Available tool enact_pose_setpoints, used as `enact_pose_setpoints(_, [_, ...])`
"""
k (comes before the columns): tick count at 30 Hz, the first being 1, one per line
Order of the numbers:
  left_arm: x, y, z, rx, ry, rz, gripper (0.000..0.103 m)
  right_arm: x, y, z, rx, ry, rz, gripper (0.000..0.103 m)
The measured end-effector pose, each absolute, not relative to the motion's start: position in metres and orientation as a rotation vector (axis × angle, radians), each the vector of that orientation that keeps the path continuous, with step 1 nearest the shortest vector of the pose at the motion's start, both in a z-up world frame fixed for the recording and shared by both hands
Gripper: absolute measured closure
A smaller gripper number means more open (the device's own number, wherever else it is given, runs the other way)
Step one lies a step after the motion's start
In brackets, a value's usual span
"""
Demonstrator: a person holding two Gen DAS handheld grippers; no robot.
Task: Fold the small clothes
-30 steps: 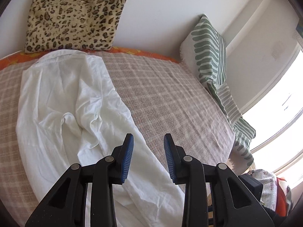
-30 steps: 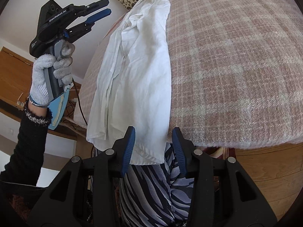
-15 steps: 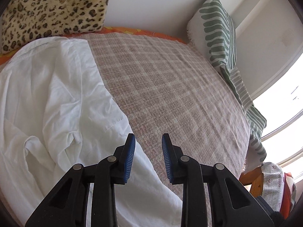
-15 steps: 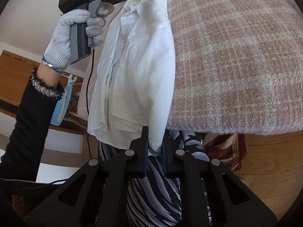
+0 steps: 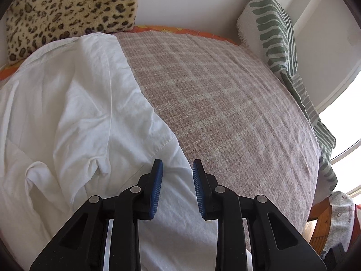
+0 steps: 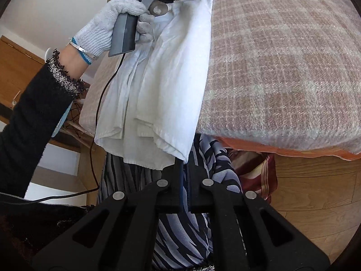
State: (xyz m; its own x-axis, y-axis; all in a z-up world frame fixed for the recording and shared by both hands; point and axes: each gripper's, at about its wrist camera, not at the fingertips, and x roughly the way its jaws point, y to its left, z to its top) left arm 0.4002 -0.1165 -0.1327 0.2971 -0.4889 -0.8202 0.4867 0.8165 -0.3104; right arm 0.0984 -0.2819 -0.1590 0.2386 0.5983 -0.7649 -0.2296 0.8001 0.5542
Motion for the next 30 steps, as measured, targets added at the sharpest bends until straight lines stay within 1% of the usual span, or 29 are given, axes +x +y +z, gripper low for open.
enact_pose_setpoints(2, [0.378,-0.117,-0.119,0.033,1.04,-0.696,0.078,0.095,-0.285,-0.15,0.355,1.189,0.622,0.1])
enact_pose_setpoints(4, [0.358,-0.12,-0.116,0.081,1.028,-0.747,0.078,0.092,-0.287,-0.141,0.344,1.177,0.65,0.098])
enact_pose_setpoints(6, [0.34,-0.125,-0.122,0.162,1.038,-0.77,0.078,0.089,-0.289,-0.136,0.347,1.176,0.661,0.098])
enact_pose_setpoints(9, [0.321,-0.128,-0.141,0.203,1.089,-0.788,0.078,0.086,-0.296,-0.133,0.358,1.162,0.64,0.097])
enact_pose_setpoints(10, [0.315,-0.126,-0.142,0.206,1.064,-0.784,0.078,0.085,-0.299,-0.132,0.37,1.156,0.628,0.096])
enact_pose_setpoints(13, [0.302,-0.12,-0.141,0.17,1.08,-0.797,0.078,0.089,-0.307,-0.128,0.394,1.142,0.588,0.093])
enact_pose_setpoints(19, [0.266,-0.12,-0.134,0.189,1.136,-0.857,0.078,0.095,-0.313,-0.12,0.398,1.114,0.563,0.093])
enact_pose_setpoints(22, [0.25,-0.116,-0.129,0.119,1.176,-0.906,0.078,0.105,-0.32,-0.119,0.428,1.103,0.546,0.091])
enact_pose_setpoints(24, [0.233,-0.114,-0.131,0.097,1.198,-0.915,0.078,0.113,-0.326,-0.12,0.434,1.096,0.513,0.083])
enact_pose_setpoints(25, [0.224,-0.114,-0.135,0.095,1.207,-0.922,0.078,0.115,-0.328,-0.121,0.43,1.089,0.49,0.076])
enact_pose_setpoints(26, [0.214,-0.113,-0.137,0.102,1.207,-0.921,0.078,0.118,-0.331,-0.122,0.43,1.083,0.479,0.074])
enact_pose_setpoints(30, [0.185,-0.106,-0.136,0.048,1.188,-0.938,0.078,0.126,-0.338,-0.125,0.442,1.086,0.474,0.074])
